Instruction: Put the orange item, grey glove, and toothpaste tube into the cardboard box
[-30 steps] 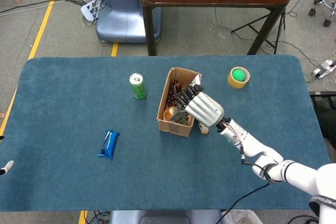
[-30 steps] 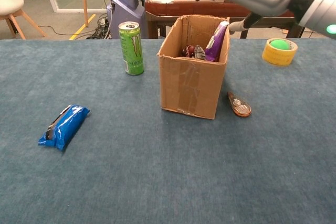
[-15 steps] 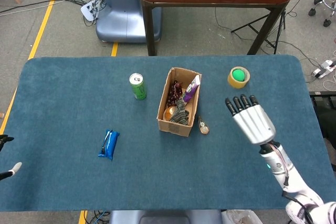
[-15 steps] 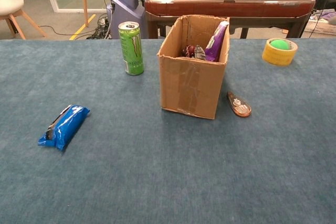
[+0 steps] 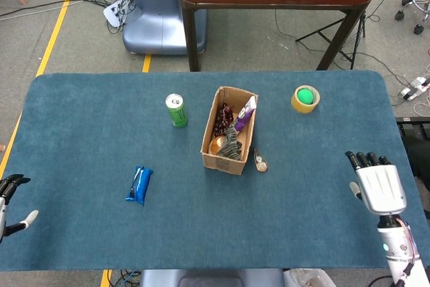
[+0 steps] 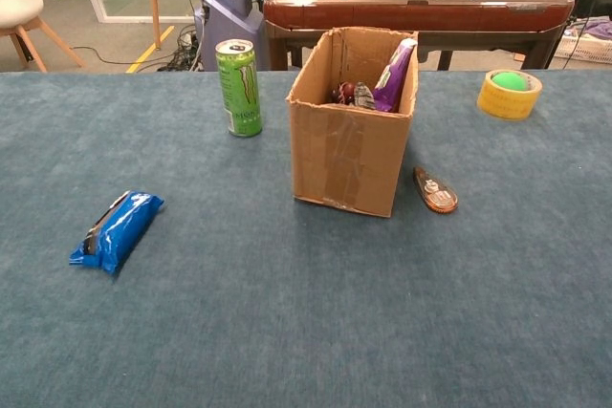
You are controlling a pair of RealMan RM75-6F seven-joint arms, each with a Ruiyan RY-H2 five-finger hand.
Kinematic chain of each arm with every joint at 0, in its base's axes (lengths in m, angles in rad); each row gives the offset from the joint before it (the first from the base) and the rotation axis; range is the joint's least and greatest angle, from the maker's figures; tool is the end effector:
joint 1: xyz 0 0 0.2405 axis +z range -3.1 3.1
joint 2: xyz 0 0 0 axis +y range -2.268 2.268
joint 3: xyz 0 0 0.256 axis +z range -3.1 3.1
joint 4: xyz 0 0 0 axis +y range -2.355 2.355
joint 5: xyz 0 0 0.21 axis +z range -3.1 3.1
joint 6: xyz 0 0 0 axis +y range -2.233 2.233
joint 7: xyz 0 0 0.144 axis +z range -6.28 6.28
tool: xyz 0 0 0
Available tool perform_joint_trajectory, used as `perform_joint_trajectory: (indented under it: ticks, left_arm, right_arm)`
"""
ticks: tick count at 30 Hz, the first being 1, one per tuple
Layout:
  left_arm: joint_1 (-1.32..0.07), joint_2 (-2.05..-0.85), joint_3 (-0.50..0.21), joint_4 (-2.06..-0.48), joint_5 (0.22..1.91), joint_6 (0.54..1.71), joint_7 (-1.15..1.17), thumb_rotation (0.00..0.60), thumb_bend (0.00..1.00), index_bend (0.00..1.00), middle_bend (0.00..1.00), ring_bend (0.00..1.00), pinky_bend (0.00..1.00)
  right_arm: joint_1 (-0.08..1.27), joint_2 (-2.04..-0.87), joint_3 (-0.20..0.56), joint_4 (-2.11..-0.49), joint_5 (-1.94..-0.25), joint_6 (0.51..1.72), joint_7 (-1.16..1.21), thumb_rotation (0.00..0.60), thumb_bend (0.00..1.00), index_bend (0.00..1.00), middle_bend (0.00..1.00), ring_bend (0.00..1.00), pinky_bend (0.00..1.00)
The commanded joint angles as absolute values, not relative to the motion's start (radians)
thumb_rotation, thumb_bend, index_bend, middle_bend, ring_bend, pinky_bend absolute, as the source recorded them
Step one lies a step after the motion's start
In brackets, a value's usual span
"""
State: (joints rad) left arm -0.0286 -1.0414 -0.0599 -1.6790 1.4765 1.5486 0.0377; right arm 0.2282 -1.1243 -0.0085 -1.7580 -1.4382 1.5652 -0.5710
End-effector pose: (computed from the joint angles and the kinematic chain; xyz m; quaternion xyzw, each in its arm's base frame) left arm -0.3114 0.1648 0.1885 -0.5715 -0.3722 -0.3765 0.6270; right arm -0.2641 -0.2060 0.1511 0.6634 -0.2224 0.2902 0.6528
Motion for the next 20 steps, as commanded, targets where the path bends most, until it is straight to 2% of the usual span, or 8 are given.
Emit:
perform_joint_trajectory:
  ticks: [1, 15, 20]
  left_arm:
    - [-0.030, -1.046, -0.057, -1.674, 1.484, 1.549, 0.035, 0.600, 0.16, 0.28, 0.24, 0.24, 0.47]
    - [-0.040, -1.063, -0.057, -1.659, 1.489, 1.541, 0.044, 0.600, 0.16, 0.29, 0.25, 0.25, 0.47]
    - [-0.046, -1.067, -0.056, -1.659, 1.492, 1.533, 0.051, 0.600, 0.16, 0.29, 0.25, 0.25, 0.47]
  right_arm:
    - [0.178, -1.129, -0.023, -1.765, -1.418, 1.591, -0.504, 0.600, 0.03, 0.31, 0.43, 0.37, 0.53]
    - [0.079, -1.120, 0.008, -1.679, -1.473, 1.685, -0.252, 0.600, 0.03, 0.31, 0.43, 0.37, 0.53]
    - [0.073, -1.110, 0.020, -1.661, -1.479, 1.670, -0.210, 0.600, 0.03, 0.31, 0.43, 0.37, 0.53]
